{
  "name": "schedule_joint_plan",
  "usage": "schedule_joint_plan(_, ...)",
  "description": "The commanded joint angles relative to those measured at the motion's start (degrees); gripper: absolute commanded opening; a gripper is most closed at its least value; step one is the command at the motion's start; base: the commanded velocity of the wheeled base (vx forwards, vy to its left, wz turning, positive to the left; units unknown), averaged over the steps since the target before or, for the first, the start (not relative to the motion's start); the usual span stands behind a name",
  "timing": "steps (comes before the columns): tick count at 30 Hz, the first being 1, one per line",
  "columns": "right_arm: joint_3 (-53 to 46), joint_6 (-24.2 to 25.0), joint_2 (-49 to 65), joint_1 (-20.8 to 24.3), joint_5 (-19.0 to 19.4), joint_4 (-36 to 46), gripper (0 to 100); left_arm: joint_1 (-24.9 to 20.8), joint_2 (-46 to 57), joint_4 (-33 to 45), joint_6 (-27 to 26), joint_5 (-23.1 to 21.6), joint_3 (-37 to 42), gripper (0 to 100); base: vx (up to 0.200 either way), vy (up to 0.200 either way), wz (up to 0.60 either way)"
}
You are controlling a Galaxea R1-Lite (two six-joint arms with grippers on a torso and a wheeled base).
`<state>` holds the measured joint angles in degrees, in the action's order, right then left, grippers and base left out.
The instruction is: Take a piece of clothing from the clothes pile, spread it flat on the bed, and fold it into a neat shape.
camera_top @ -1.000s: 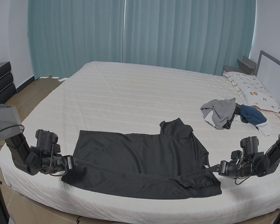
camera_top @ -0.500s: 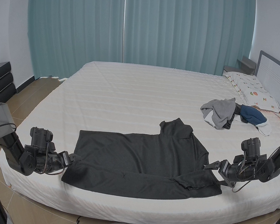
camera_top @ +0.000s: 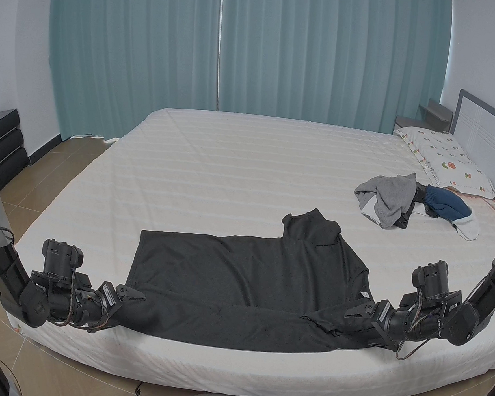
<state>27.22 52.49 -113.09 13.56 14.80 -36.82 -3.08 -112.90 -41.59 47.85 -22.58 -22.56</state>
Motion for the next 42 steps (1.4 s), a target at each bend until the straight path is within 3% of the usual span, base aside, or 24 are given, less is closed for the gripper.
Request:
schedule_joint_plan(1, 0.4, 3.1, -2.8, 1.3, -2.0, -2.2, 100, 0.3, -0.3, 0.0, 1.6, -1.6, 0.3, 100, 0.0, 0.0, 0.0)
schedule_joint_plan(3, -0.3, 6.1, -4.7, 2.6, -2.6, -6.8, 100, 0.7, -0.7, -0.9, 1.7, -1.9, 0.8, 100, 0.0, 0.0, 0.0)
schedule_joint_plan(9, 0.1, 10.0, -7.3, 3.1, -4.8, -9.9, 100, 0.7, -1.5, -5.3, 1.6, -2.0, 3.0, 100, 0.0, 0.0, 0.0)
schedule_joint_plan(28, 1.0, 13.2, -9.8, 4.0, -8.6, -12.2, 100, 0.6, -2.1, -7.3, 1.5, -2.0, 3.7, 100, 0.0, 0.0, 0.0)
schedule_joint_plan(38, 1.6, 13.3, -12.7, 6.0, -13.6, -13.8, 100, 0.5, -2.1, -7.4, 1.1, -2.1, 4.0, 100, 0.0, 0.0, 0.0)
schedule_joint_plan(42, 2.1, 13.4, -12.9, 6.0, -13.9, -13.9, 100, 0.5, -2.1, -7.4, 1.1, -2.1, 4.0, 100, 0.0, 0.0, 0.0)
